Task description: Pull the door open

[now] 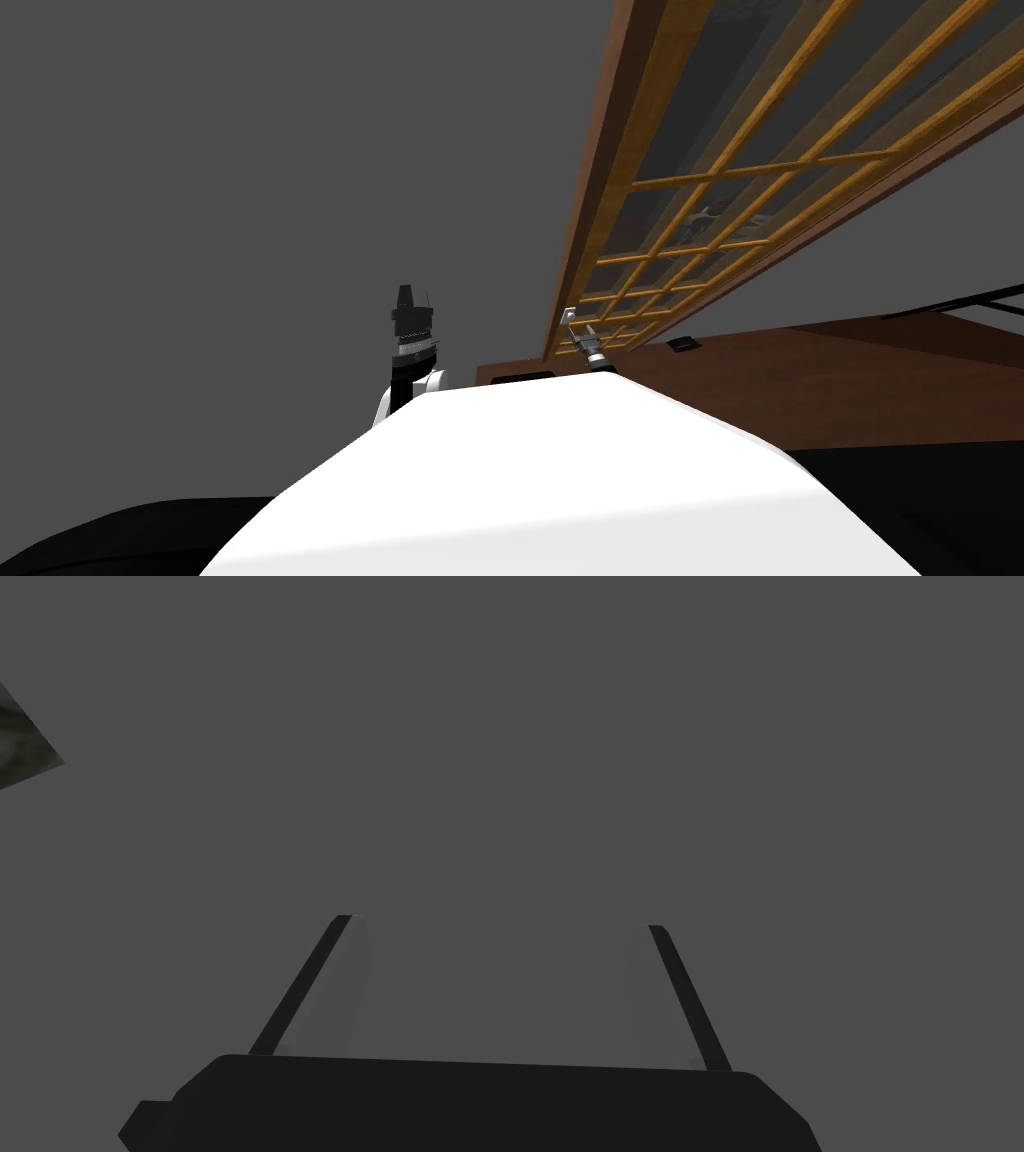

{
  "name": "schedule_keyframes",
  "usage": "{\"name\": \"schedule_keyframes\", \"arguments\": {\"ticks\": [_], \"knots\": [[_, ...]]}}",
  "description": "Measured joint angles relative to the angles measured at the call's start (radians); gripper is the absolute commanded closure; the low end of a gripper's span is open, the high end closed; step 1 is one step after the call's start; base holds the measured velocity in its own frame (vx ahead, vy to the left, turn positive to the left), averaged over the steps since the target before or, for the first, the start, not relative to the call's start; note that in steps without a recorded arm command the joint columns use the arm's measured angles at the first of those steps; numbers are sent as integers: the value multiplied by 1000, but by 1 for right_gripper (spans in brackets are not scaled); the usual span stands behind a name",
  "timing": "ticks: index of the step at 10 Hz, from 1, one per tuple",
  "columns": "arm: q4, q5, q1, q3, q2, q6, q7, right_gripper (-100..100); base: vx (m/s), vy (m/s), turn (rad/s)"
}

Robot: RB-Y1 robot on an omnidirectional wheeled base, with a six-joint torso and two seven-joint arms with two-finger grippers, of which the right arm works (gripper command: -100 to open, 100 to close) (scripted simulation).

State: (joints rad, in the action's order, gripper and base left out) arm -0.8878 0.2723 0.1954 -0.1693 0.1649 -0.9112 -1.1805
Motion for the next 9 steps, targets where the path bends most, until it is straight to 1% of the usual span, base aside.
{"name": "schedule_keyframes", "arguments": {"ticks": [3, 4, 5, 9], "knots": [[35, -24, -19, 5, 8, -9, -16, -100, 192, 15, -19], [41, -28, -14, 8, 8, -13, -18, -100, 55, 21, -53], [44, -28, -9, 8, 8, -15, -19, 100, -36, 5, 33], [41, -28, -13, 9, 7, -15, -19, 100, -9, -6, 4]]}}
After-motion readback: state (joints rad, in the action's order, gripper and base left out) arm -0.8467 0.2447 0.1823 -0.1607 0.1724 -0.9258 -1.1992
